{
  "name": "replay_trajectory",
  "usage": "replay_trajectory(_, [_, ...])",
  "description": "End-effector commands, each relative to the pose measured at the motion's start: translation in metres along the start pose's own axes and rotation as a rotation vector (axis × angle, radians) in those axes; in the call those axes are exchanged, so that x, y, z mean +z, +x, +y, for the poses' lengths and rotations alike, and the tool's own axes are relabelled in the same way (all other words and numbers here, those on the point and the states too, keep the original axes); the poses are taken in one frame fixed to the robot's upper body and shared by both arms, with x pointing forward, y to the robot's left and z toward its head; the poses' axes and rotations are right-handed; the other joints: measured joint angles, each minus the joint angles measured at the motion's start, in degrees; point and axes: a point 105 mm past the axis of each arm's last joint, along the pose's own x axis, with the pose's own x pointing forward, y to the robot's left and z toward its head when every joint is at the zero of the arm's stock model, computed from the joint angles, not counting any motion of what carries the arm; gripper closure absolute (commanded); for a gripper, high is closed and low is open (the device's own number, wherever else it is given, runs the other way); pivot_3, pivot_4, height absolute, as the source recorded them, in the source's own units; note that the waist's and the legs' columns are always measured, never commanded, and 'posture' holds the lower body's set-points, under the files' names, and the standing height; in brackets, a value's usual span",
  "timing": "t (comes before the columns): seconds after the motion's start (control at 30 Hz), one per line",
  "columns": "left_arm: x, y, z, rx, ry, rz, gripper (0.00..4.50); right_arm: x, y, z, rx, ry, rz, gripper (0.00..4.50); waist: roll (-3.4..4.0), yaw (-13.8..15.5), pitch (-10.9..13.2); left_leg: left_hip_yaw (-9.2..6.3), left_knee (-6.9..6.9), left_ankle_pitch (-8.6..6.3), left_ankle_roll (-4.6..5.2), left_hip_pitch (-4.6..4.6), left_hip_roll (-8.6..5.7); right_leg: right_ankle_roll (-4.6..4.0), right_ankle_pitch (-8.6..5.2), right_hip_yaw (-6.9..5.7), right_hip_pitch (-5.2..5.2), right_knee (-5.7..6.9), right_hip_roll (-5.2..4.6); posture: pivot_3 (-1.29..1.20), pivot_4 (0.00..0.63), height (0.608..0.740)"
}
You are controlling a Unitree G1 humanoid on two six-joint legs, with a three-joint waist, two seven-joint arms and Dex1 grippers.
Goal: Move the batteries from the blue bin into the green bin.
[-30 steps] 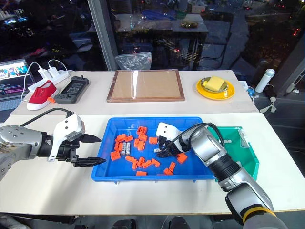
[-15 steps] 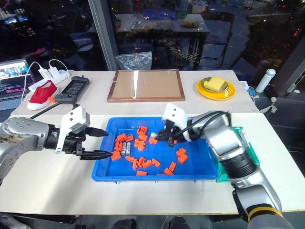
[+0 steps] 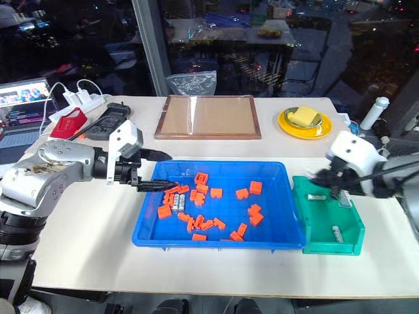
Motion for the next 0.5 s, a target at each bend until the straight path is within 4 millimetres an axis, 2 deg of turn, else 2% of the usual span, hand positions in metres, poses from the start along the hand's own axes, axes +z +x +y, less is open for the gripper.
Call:
replay_trajectory(0.03, [0.014, 0.0, 0.003, 0.009, 0.067, -0.052, 0.0, -0.006, 0.0, 0.001, -0.024, -0.013, 0.031, 4.24, 0.02, -0.4, 0.0, 0.0, -0.02, 0.0, 0.0, 0.02, 0.01, 0.0, 0.0, 0.0, -0.01, 0.02, 0.01, 0.0, 0.15, 0.74])
replay_trajectory(0.17, [0.014, 0.0, -0.007, -0.035, 0.076, -0.061, 0.0, -0.009, 0.012, 0.009, 0.023, 0.034, 0.023, 4.24, 0.03, -0.7, 0.0, 0.01, -0.01, 0.0, 0.0, 0.04, 0.03, 0.01, -0.01, 0.03, -0.01, 0.05, 0.04, 0.0, 0.15, 0.74])
replay_trajectory(0.23, [0.012, -0.002, -0.01, -0.049, 0.079, -0.045, 0.0, -0.015, 0.013, 0.006, 0.011, 0.031, 0.061, 3.23, 0.02, -0.7, 0.0, 0.03, -0.01, 0.0, 0.0, 0.04, 0.03, 0.01, -0.01, 0.04, 0.0, 0.04, 0.03, 0.0, 0.15, 0.74])
replay_trajectory(0.27, [0.012, -0.003, -0.01, -0.052, 0.085, -0.041, 0.0, -0.019, 0.013, 0.005, 0.004, 0.024, 0.085, 3.03, 0.02, -0.5, 0.0, 0.03, -0.01, 0.0, 0.0, 0.03, 0.02, 0.01, -0.01, 0.04, -0.01, 0.04, 0.02, 0.0, 0.15, 0.74])
replay_trajectory(0.33, [0.012, -0.007, -0.011, -0.053, 0.107, -0.043, 0.0, -0.024, 0.011, -0.001, -0.018, 0.014, 0.128, 2.3, 0.02, -0.4, 0.0, 0.03, 0.0, 0.0, 0.0, 0.01, 0.01, 0.01, -0.01, 0.03, -0.01, 0.03, 0.01, 0.0, 0.15, 0.74])
replay_trajectory(0.37, [0.012, -0.009, -0.012, -0.059, 0.104, -0.041, 0.0, -0.021, 0.01, -0.003, -0.021, 0.008, 0.125, 2.12, 0.04, -0.3, 0.0, 0.04, 0.0, 0.0, 0.0, 0.0, -0.01, 0.01, -0.01, 0.04, -0.01, 0.01, -0.02, 0.0, 0.15, 0.74])
replay_trajectory(0.4, [0.012, -0.011, -0.013, -0.065, 0.101, -0.039, 0.0, -0.019, 0.009, -0.004, -0.021, 0.003, 0.122, 1.57, 0.03, -0.3, 0.0, 0.05, 0.0, 0.0, -0.01, 0.0, -0.03, 0.02, -0.01, 0.04, -0.02, 0.01, -0.05, 0.0, 0.15, 0.74])
replay_trajectory(0.43, [0.01, -0.012, -0.013, -0.063, 0.075, -0.034, 0.0, -0.014, 0.007, -0.006, -0.023, -0.01, 0.108, 1.38, 0.03, -0.3, 0.0, 0.06, 0.0, 0.0, 0.0, -0.01, -0.03, 0.02, -0.01, 0.04, -0.02, 0.0, -0.05, 0.0, 0.15, 0.74])
replay_trajectory(0.5, [0.009, -0.015, -0.012, -0.059, 0.049, -0.026, 0.0, 0.0, 0.003, -0.012, -0.051, -0.062, 0.069, 0.65, 0.03, -0.3, 0.0, 0.06, 0.0, 0.0, -0.01, -0.01, -0.02, 0.02, -0.01, 0.03, -0.02, 0.0, -0.04, 0.0, 0.15, 0.74])
